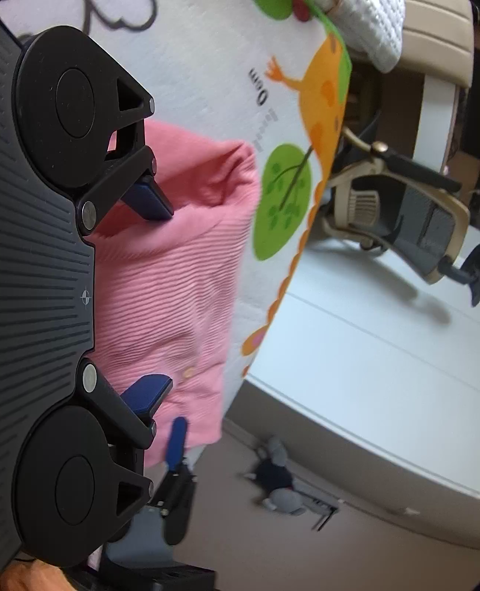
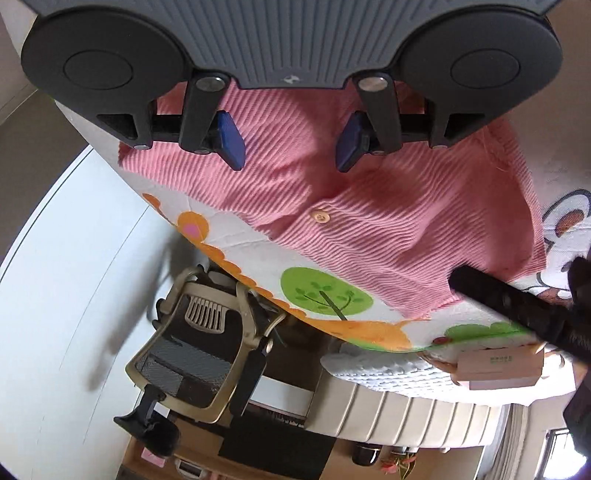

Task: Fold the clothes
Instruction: 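Pinch and smooth the garment edge with the left gripper, then release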

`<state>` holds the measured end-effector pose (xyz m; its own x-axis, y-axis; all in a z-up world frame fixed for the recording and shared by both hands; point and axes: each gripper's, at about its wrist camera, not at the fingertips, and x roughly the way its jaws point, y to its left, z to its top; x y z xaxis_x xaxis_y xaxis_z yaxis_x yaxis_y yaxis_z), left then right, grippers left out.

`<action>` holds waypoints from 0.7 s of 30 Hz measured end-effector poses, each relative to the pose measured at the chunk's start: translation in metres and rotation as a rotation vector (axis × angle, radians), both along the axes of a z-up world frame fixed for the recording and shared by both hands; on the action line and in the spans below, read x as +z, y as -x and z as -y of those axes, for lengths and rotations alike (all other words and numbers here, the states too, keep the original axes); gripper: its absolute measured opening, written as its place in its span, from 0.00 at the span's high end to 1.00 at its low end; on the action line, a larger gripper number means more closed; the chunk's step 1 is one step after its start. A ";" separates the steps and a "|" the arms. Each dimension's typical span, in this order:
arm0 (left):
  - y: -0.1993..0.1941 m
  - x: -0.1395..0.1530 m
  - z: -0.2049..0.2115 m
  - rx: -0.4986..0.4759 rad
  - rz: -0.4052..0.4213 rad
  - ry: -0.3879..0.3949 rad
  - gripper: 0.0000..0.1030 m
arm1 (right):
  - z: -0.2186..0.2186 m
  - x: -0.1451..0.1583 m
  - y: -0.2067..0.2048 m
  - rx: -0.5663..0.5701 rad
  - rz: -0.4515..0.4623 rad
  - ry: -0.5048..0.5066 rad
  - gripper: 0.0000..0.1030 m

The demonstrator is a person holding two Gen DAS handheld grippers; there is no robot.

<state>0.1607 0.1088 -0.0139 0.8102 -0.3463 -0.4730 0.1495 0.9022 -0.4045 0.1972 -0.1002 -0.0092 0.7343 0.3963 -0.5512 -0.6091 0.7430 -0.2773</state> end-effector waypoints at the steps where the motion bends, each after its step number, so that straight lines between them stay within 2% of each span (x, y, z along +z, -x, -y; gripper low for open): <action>1: 0.000 -0.005 0.002 -0.011 -0.005 0.003 0.08 | 0.005 0.007 0.000 0.000 -0.025 -0.050 0.47; 3: -0.002 -0.017 0.004 -0.022 -0.032 0.010 0.08 | 0.024 0.024 -0.003 -0.001 -0.116 -0.215 0.47; 5: -0.004 -0.021 0.005 -0.026 -0.033 0.013 0.08 | 0.044 0.037 -0.012 -0.005 -0.253 -0.425 0.47; 6: -0.004 -0.022 0.005 -0.030 -0.035 0.010 0.07 | 0.052 0.039 -0.019 -0.010 -0.329 -0.524 0.47; 8: -0.004 -0.023 0.007 -0.037 -0.039 0.002 0.07 | 0.059 0.033 -0.036 -0.023 -0.448 -0.656 0.47; 11: -0.004 -0.022 0.012 -0.047 -0.039 -0.031 0.07 | 0.051 0.014 -0.054 -0.054 -0.556 -0.720 0.47; 15: -0.005 -0.023 0.013 -0.055 -0.042 -0.042 0.06 | 0.041 -0.001 -0.056 0.009 -0.704 -0.822 0.47; 16: -0.005 -0.023 0.014 -0.057 -0.042 -0.043 0.06 | 0.042 -0.001 -0.056 0.027 -0.721 -0.854 0.47; 18: -0.005 -0.023 0.014 -0.060 -0.042 -0.044 0.05 | 0.054 0.016 -0.051 0.057 -0.667 -0.927 0.47; 21: -0.006 -0.023 0.014 -0.064 -0.042 -0.042 0.05 | 0.070 0.042 -0.040 0.068 -0.533 -0.948 0.47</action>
<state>0.1666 0.0949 -0.0372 0.7661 -0.3761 -0.5212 0.1911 0.9075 -0.3740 0.2369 -0.1698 0.0323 0.4517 0.8590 -0.2410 -0.5292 0.4754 0.7028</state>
